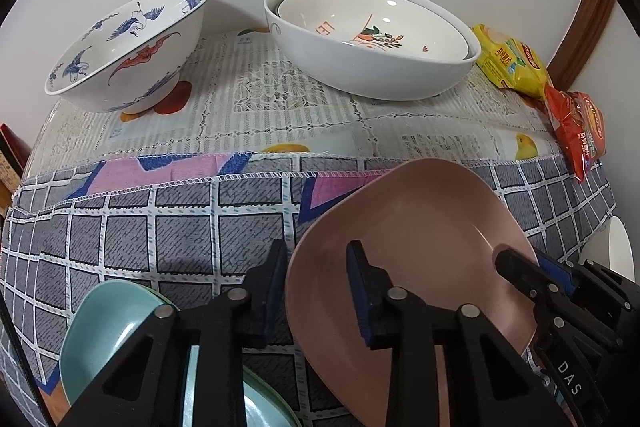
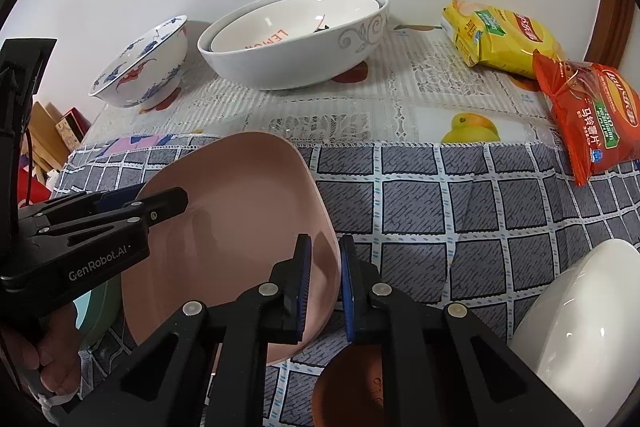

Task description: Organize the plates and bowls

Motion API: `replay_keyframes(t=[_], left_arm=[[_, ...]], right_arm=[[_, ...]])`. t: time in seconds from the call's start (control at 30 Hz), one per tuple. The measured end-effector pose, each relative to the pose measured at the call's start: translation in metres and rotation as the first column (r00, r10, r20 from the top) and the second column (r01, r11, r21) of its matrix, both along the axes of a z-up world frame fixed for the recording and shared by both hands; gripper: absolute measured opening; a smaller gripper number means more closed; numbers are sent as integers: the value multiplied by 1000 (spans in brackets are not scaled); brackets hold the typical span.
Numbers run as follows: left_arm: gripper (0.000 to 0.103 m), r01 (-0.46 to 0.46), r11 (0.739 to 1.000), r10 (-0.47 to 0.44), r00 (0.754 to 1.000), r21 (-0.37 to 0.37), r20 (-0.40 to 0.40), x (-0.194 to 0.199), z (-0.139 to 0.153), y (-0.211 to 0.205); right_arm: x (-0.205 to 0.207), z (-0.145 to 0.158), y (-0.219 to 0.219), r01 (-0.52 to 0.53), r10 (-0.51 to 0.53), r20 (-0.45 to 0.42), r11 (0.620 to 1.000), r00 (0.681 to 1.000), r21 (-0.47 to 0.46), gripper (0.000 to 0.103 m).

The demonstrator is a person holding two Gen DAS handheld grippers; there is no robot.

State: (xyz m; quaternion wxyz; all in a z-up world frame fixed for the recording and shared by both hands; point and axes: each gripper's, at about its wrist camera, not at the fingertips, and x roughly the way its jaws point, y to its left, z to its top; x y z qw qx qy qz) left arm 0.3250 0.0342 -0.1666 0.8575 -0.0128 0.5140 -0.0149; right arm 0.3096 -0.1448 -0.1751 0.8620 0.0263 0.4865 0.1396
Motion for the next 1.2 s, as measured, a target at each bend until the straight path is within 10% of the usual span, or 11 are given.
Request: replay_keyframes(t=[1.2], left_arm=[[13, -37, 998, 42, 993, -48, 107, -51, 71, 18]], right_arm=[[-48, 65, -4, 54, -59, 102, 997, 993, 54, 7]])
